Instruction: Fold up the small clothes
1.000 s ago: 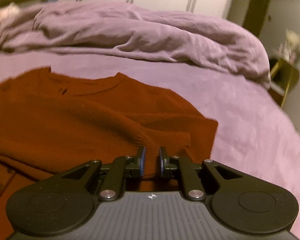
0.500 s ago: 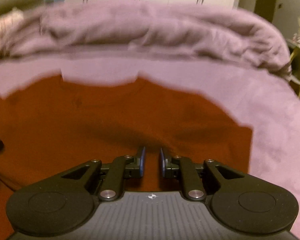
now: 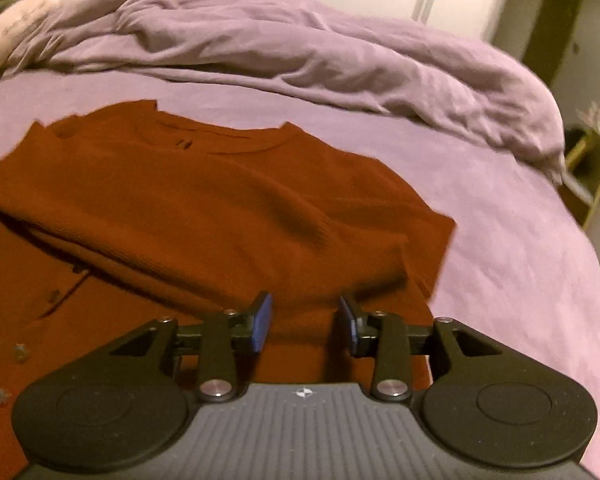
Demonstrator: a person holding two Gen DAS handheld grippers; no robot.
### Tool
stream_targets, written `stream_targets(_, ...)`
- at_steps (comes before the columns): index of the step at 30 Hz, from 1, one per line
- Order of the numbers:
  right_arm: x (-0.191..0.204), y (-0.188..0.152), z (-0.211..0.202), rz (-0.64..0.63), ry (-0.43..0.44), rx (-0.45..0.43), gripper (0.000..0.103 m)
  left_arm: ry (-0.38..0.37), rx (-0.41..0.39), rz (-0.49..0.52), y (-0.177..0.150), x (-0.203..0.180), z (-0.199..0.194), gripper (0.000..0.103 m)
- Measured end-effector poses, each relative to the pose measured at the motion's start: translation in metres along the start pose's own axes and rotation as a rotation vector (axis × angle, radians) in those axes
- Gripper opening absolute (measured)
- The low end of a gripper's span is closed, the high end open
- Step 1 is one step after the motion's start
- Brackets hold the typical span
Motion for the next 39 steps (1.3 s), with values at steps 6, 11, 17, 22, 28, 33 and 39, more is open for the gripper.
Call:
stream_targets(6, -0.021, -0.092, -0.062, 0.051, 0.066, 0.018, 0.05, -0.055, 0.025, -0.035, -0.07, 0.028, -0.044, 0.099)
stream_targets(11, -0.03, -0.183, -0.099, 0.092, 0.121, 0.119, 0.051, -0.085, 0.091, -0.061, -0.124, 0.042, -0.059, 0.099)
stream_targets(17, -0.043, -0.217, -0.114, 0.176, 0.123, 0.149, 0.051, -0.105, 0.125, -0.084, -0.153, 0.044, -0.064, 0.099)
stream_targets(22, -0.051, -0.214, -0.099, 0.29, 0.232, 0.204, 0.046, -0.192, 0.153, -0.108, -0.157, 0.038, -0.063, 0.093)
stream_targets(28, -0.051, -0.218, -0.09, 0.335, 0.292, 0.24, 0.027, -0.185, 0.203, -0.098, -0.158, 0.043, -0.059, 0.071)
stream_targets(33, -0.05, -0.217, -0.091, 0.318, 0.32, 0.238, 0.01, -0.213, 0.23, -0.145, -0.154, 0.055, -0.059, 0.046)
stream_targets(39, -0.054, -0.216, -0.092, 0.326, 0.343, 0.24, 0.007, -0.285, 0.27, -0.218, -0.153, 0.064, -0.057, 0.015)
Point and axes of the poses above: each gripper's, at about its wrist camera, not at the fingertips, and z roughly the way its jaws point, x to its left, y to its top, the point moved 6 cm from there along z, roughly the way its jaws point, and after that the axes turned 14 degrees about x, right-handed, at the moved point
